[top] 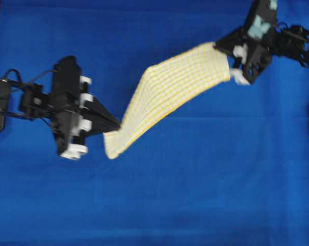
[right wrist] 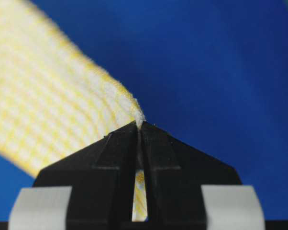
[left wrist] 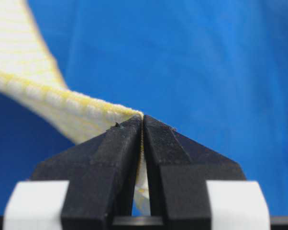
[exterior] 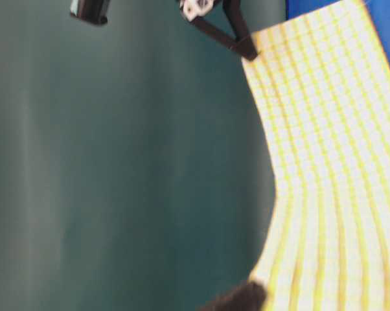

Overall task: Fold the yellow towel.
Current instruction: 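Lift the strip and rotate it, right gripper up, left gripper down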

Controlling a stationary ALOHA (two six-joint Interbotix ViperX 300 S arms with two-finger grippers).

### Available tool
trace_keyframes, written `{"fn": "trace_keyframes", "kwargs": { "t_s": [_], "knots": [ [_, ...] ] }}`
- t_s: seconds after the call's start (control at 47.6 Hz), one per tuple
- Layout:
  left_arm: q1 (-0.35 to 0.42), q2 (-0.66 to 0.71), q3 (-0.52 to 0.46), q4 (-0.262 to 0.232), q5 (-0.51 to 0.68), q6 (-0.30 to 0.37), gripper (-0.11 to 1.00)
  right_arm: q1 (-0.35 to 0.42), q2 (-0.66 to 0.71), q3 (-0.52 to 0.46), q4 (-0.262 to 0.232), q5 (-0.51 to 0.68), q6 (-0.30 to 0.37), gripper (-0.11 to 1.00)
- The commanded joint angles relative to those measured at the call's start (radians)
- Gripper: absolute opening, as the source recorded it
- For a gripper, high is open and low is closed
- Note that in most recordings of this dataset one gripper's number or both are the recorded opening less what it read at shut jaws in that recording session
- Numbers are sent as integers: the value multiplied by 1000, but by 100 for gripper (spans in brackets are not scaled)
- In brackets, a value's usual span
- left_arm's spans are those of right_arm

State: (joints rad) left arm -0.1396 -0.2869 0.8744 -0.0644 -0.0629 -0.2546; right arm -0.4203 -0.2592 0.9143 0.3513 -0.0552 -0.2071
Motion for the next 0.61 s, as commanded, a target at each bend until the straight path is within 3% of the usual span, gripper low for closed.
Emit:
{"fn": "trace_keyframes", "kwargs": {
  "t_s": [0.0,0.378,0.588],
  "knots": [
    [-17,49,-78,2,-14,2,1,-44,29,-69,-28,-15,-2,2],
    [-43,242,-301,2,-15,8,1,-138,144,-219,-114,-14,-2,2],
    [-43,353,-445,0,-18,11,1,-164,172,-264,-132,-12,-3,2]
  ]
}}
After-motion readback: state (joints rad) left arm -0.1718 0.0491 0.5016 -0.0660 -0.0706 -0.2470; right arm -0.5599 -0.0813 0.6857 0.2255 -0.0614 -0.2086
